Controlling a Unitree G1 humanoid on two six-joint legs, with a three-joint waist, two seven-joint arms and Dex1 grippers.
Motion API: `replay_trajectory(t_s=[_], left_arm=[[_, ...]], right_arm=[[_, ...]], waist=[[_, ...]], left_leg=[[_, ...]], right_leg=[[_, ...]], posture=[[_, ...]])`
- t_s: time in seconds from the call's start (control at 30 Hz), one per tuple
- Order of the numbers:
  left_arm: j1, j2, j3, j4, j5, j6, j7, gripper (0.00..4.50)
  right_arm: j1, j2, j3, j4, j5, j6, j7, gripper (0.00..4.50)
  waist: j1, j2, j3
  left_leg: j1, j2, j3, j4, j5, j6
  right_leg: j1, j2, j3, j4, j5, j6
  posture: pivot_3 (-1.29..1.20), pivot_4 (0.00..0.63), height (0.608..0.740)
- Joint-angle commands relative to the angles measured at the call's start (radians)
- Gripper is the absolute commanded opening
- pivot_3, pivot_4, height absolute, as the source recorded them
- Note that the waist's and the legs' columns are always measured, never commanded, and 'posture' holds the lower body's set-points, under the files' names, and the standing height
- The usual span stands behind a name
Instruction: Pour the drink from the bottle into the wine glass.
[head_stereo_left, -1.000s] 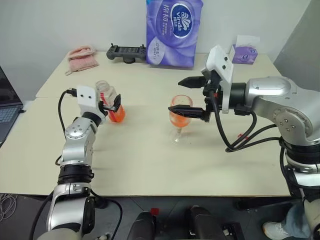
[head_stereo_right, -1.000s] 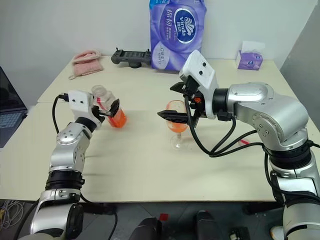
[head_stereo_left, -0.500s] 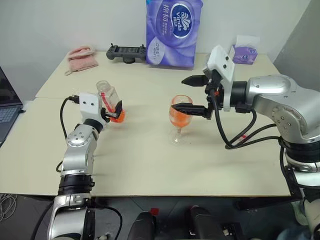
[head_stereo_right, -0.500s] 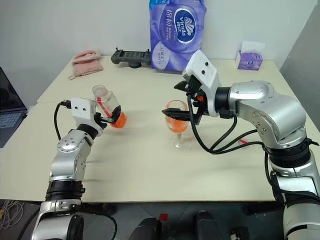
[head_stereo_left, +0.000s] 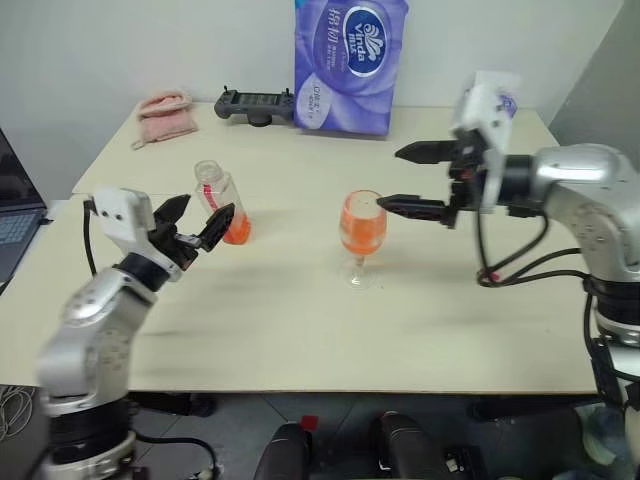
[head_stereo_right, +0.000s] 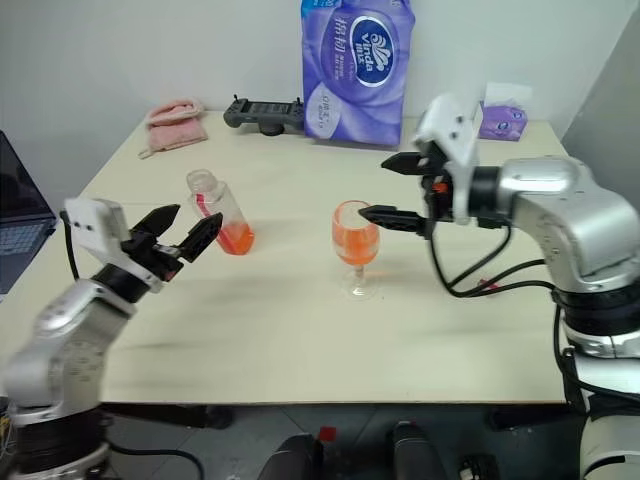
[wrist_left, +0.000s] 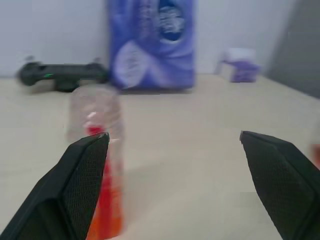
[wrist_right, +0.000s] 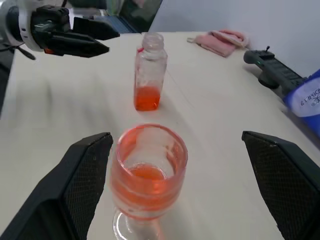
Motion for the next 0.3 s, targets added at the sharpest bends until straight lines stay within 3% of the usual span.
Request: replay_trajectory(t_s=[0.03,0.17,0.3], left_arm=[[-0.074,0.156,0.073,0.005,-0.195,0.140,-0.145,4.46],[-0.095,0.293,0.053,0.044,-0.216,0.178,-0.271,4.46],[-0.120,0.308,0.023,0.084,-0.189,0.159,-0.298,4.46]], right_arm=[[0.069,-0.068,-0.126,0.008,0.066,0.009,0.063,4.50],[0.136,-0.102,-0.172,0.022,0.097,0.005,0.091,4.50],[0.136,-0.091,-0.153,0.030,0.088,-0.011,0.083,4.50]], waist=[[0.000,0.000,0.000],[-0.005,0.002,0.001],[-0.014,0.004,0.002]], left_leg=[[0.001,0.000,0.000,0.000,0.000,0.000],[0.003,0.000,0.003,-0.001,0.000,0.000],[0.004,0.002,0.004,-0.002,0.000,0.001]], right_leg=[[0.001,0.000,0.000,-0.001,-0.002,0.003],[0.002,0.000,0.002,-0.002,-0.005,0.003],[0.001,0.001,0.002,0.001,-0.006,0.001]], posture=[[0.00,0.150,0.740],[0.00,0.150,0.740],[0.00,0.150,0.740]])
